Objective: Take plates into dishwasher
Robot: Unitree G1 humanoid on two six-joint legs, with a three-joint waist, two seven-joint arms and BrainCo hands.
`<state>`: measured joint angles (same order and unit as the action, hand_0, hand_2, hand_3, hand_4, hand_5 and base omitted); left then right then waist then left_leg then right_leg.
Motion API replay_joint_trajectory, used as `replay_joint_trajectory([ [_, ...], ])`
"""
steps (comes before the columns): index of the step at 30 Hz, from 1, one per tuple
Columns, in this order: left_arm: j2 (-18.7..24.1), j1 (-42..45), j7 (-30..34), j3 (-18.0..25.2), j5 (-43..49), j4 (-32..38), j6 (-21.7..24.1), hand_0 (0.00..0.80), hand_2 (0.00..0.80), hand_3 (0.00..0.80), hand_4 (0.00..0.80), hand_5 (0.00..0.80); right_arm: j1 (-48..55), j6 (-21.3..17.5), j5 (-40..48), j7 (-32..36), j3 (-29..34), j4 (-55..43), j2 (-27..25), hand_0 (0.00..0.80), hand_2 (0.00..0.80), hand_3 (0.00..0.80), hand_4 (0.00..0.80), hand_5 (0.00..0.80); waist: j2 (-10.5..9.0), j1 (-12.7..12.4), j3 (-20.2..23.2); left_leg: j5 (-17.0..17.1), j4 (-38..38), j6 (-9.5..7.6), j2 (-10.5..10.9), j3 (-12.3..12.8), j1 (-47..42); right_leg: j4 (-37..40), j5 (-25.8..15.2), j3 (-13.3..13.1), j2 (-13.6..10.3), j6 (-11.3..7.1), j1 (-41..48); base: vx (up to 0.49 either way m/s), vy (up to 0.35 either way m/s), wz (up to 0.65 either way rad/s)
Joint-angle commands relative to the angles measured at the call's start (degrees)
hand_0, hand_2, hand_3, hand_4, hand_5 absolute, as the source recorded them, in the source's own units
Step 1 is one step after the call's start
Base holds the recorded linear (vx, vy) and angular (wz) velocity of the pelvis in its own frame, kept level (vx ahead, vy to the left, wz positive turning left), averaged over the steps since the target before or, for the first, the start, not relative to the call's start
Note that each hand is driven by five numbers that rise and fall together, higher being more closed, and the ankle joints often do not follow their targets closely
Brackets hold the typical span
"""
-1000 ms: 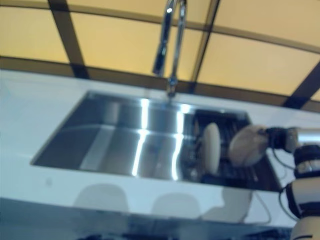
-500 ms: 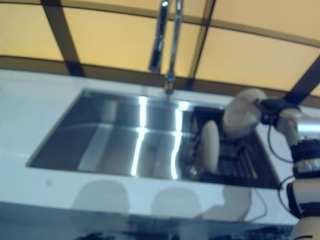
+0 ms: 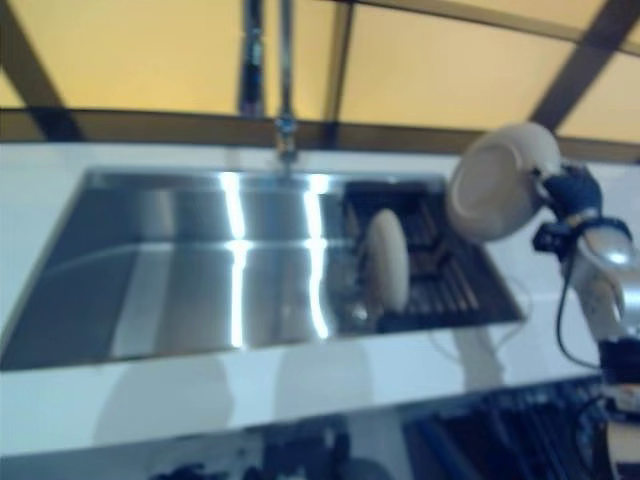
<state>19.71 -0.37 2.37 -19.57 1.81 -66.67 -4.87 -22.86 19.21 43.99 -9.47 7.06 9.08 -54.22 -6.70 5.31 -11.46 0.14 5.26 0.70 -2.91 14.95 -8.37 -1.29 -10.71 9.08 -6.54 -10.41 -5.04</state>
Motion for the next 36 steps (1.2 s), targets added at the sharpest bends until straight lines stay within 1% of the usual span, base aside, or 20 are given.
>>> replay_joint_trajectory([
  [1, 2.0, -0.6, 0.0, -0.1, 3.1, -2.4, -0.8, 0.000, 0.000, 0.000, 0.000, 0.000, 0.8, -5.8, -1.5, -0.4, 4.6, -4.4, -1.7, 0.800, 0.800, 0.800, 0.800, 0.800, -0.96, 1.8, 2.2, -1.8, -0.6, -2.01, 2.0, 1.2, 0.2, -5.3, -5.3, -1.1, -4.8, -1.34, -4.8, -0.085, -0.013, -0.66],
  [2, 2.2, -0.7, -0.1, 0.0, 2.8, -2.4, -0.9, 0.000, 0.000, 0.000, 0.000, 0.000, 1.3, -6.2, -1.2, -0.1, 4.7, -4.6, -1.6, 0.800, 0.800, 0.800, 0.800, 0.800, -0.94, 1.9, 2.1, -1.7, -0.6, -2.00, 1.8, 1.8, 0.2, -5.6, -5.5, -0.7, -5.2, -1.35, -5.0, -0.101, -0.010, -0.59],
  [4, 2.9, -1.2, -0.4, 0.8, 1.0, -2.5, -1.5, 0.000, 0.000, 0.000, 0.000, 0.000, 2.9, -7.6, -0.7, 1.2, 5.0, -5.2, -1.1, 0.800, 0.800, 0.800, 0.800, 0.800, -0.66, 2.1, 1.8, -1.6, -0.9, -1.96, 0.7, 4.8, 0.2, -7.9, -5.6, 1.2, -6.7, -1.43, -4.7, -0.162, -0.038, -1.16],
  [6, 3.6, -2.2, -0.3, 1.5, -0.1, -2.6, -1.7, 0.000, 0.000, 0.000, 0.000, 0.000, 3.6, -8.3, -0.6, 2.2, 5.1, -5.5, -1.1, 0.800, 0.800, 0.800, 0.800, 0.800, -0.25, 2.3, 1.8, -1.2, -1.1, -2.11, -0.3, 7.8, 0.5, -10.2, -4.7, 2.5, -8.0, -1.11, -3.5, -0.216, -0.077, -1.26],
  [9, 4.0, -3.3, -0.7, 1.1, -1.7, -2.4, -0.8, 0.000, 0.000, 0.000, 0.000, 0.000, 3.6, -9.1, 0.3, 2.3, 4.4, -5.3, -1.4, 0.800, 0.800, 0.800, 0.800, 0.800, 0.57, 2.6, 2.4, -0.7, -1.5, -2.30, -1.7, 10.0, 1.9, -12.4, -1.5, 1.9, -7.9, 0.00, -1.3, -0.164, -0.112, -0.85],
  [10, 3.9, -3.7, -0.9, 0.7, -2.4, -2.3, -0.5, 0.000, 0.000, 0.000, 0.000, 0.000, 3.4, -9.9, -0.4, 2.2, 3.9, -4.8, -1.5, 0.800, 0.800, 0.800, 0.800, 0.800, 1.07, 2.9, 2.7, -1.6, -1.4, -2.03, -1.9, 9.4, 1.8, -13.5, 1.2, 0.9, -7.5, -0.41, -0.1, -0.071, -0.132, -0.62],
  [11, 3.9, -3.8, -1.1, 0.6, -2.5, -2.3, -0.2, 0.000, 0.000, 0.000, 0.000, 0.000, 3.2, -10.3, -0.9, 2.2, 3.7, -4.5, -1.6, 0.800, 0.800, 0.800, 0.800, 0.800, 1.15, 2.9, 2.9, -1.4, -1.6, -1.97, -2.1, 9.6, 2.3, -13.4, 2.3, 0.7, -7.3, -0.23, 0.6, -0.076, -0.185, -0.56],
  [12, 3.9, -3.9, -1.6, 0.6, -2.8, -2.3, 0.5, 0.000, 0.000, 0.000, 0.000, 0.000, 2.9, -11.2, -0.9, 3.0, 3.6, -3.6, -2.0, 0.800, 0.800, 0.800, 0.800, 0.800, 1.05, 2.5, 3.6, -0.5, -2.0, -1.64, -2.4, 10.1, 3.6, -10.0, 6.2, 0.9, -5.9, 0.21, 4.3, -0.103, -0.225, -0.45],
  [14, 4.0, -4.3, -2.0, 0.5, -3.0, -2.4, 1.1, 0.000, 0.000, 0.000, 0.000, 0.000, 2.6, -12.2, -0.7, 2.6, 3.0, -3.1, -1.8, 0.800, 0.800, 0.800, 0.800, 0.800, 0.37, 1.9, 4.1, -0.3, -3.5, -1.20, -2.7, 11.2, 5.5, -6.6, 7.5, 1.9, -4.8, 0.24, 6.8, -0.079, -0.317, -0.75],
  [15, 3.9, -4.4, -2.3, 0.9, -3.8, -2.2, 1.6, 0.000, 0.000, 0.000, 0.000, 0.000, 2.5, -13.1, -0.8, 2.7, 2.7, -3.0, -1.9, 0.800, 0.800, 0.800, 0.800, 0.800, 0.17, 1.5, 4.4, 0.3, -3.8, -0.32, -3.2, 11.5, 6.3, -2.5, 8.7, 2.4, -3.6, 0.45, 8.6, -0.038, -0.355, -0.71],
  [18, 3.0, -4.6, -2.0, 1.1, -3.7, -1.6, 2.7, 0.000, 0.000, 0.000, 0.000, 0.000, 2.5, -12.9, -2.8, 0.4, 2.9, -4.3, -1.9, 0.800, 0.800, 0.800, 0.800, 0.800, 0.49, 1.4, 4.6, 1.1, -3.1, 0.90, -3.7, 11.0, 6.1, 0.3, 9.5, 2.3, -2.1, 1.50, 9.9, 0.013, -0.278, -0.39],
  [21, 1.0, -4.0, -1.8, -0.6, -1.8, -0.3, 5.2, 0.000, 0.000, 0.000, 0.000, 0.000, 2.2, -14.3, -6.9, -2.7, 3.8, -5.3, -1.4, 0.800, 0.800, 0.800, 0.800, 0.800, 1.22, 1.8, 4.7, 1.9, -2.3, 1.94, -3.8, 10.9, 6.0, 1.9, 9.9, 1.8, -0.7, 3.01, 10.0, -0.016, -0.199, -0.15],
  [22, 0.4, -4.0, -1.9, -1.1, -2.0, 0.3, 5.3, 0.000, 0.000, 0.000, 0.000, 0.000, 1.9, -14.8, -8.3, -4.1, 3.8, -6.3, -1.1, 0.800, 0.800, 0.800, 0.800, 0.800, 1.39, 1.8, 4.4, 3.2, -2.5, 1.74, -4.1, 11.9, 6.8, 2.1, 9.2, 2.1, -0.3, 3.91, 9.3, -0.075, -0.110, 0.04],
  [23, 0.4, -4.0, -1.9, -1.1, -2.0, 0.3, 5.3, 0.000, 0.000, 0.000, 0.000, 0.000, 2.0, -14.8, -8.3, -4.1, 3.8, -6.3, -1.0, 0.800, 0.800, 0.800, 0.800, 0.800, 1.38, 1.9, 4.4, 3.2, -2.5, 1.73, -4.1, 11.9, 6.8, 2.1, 9.2, 2.1, -0.3, 3.90, 9.4, -0.095, -0.123, 0.04],
  [24, -0.6, -4.1, -1.7, -1.6, -2.3, 1.4, 5.2, 0.000, 0.000, 0.000, 0.000, 0.000, 1.3, -16.9, -11.4, -5.9, 4.2, -8.4, -0.7, 0.800, 0.800, 0.800, 0.800, 0.800, 1.93, 1.9, 4.1, 3.6, -2.2, 2.14, -4.0, 11.6, 7.1, 2.7, 9.4, 1.9, 0.2, 4.57, 9.2, -0.025, -0.090, 0.03],
  [25, -0.7, -4.1, -1.6, -1.7, -2.1, 1.6, 5.0, 0.000, 0.000, 0.000, 0.000, 0.000, 1.2, -16.9, -12.2, -6.4, 4.2, -9.0, -0.7, 0.800, 0.800, 0.800, 0.800, 0.800, 2.08, 2.0, 4.1, 3.7, -2.1, 2.24, -4.1, 11.4, 7.2, 2.8, 9.4, 1.9, 0.3, 4.72, 9.1, -0.054, -0.121, 0.01],
  [26, -1.2, -4.3, -1.6, -2.1, -2.0, 2.0, 4.7, 0.000, 0.000, 0.000, 0.000, 0.000, 1.2, -16.0, -14.7, -8.0, 4.7, -11.2, -0.7, 0.800, 0.800, 0.800, 0.800, 0.800, 2.52, 2.3, 3.7, 3.9, -2.2, 2.50, -4.3, 11.2, 7.5, 2.7, 9.5, 1.9, 0.5, 5.11, 8.7, -0.045, -0.062, 0.02],
  [30, -1.8, -4.7, -2.1, -2.1, -2.6, 1.3, 3.9, 0.000, 0.000, 0.000, 0.000, 0.000, 3.6, -15.7, -22.1, -10.4, 6.3, -14.6, -2.1, 0.800, 0.800, 0.800, 0.800, 0.800, 3.44, 3.5, 3.1, 4.6, -1.7, 3.19, -4.9, 11.2, 7.9, 2.8, 9.7, 1.8, 1.1, 5.60, 7.8, -0.052, -0.033, 0.02],
  [33, -1.9, -4.9, -2.3, -1.2, -2.7, 0.5, 3.6, 0.000, 0.000, 0.000, 0.000, 0.000, 6.6, -15.8, -24.2, -10.2, 8.6, -16.1, -2.7, 0.800, 0.800, 0.800, 0.800, 0.800, 3.91, 4.4, 2.9, 4.9, -1.4, 3.62, -5.3, 11.4, 8.0, 2.5, 9.8, 1.7, 1.3, 5.71, 7.1, -0.053, -0.001, 0.04],
  [36, -1.6, -5.2, -2.3, -0.1, -2.8, -0.3, 3.3, 0.000, 0.000, 0.000, 0.000, 0.000, 12.2, -17.9, -28.2, -8.0, 11.6, -18.0, -2.8, 0.800, 0.800, 0.800, 0.800, 0.800, 4.33, 5.7, 2.6, 4.8, -1.3, 3.88, -5.5, 11.8, 7.8, 2.1, 9.9, 1.6, 1.2, 5.62, 6.3, -0.051, 0.013, 0.03],
])
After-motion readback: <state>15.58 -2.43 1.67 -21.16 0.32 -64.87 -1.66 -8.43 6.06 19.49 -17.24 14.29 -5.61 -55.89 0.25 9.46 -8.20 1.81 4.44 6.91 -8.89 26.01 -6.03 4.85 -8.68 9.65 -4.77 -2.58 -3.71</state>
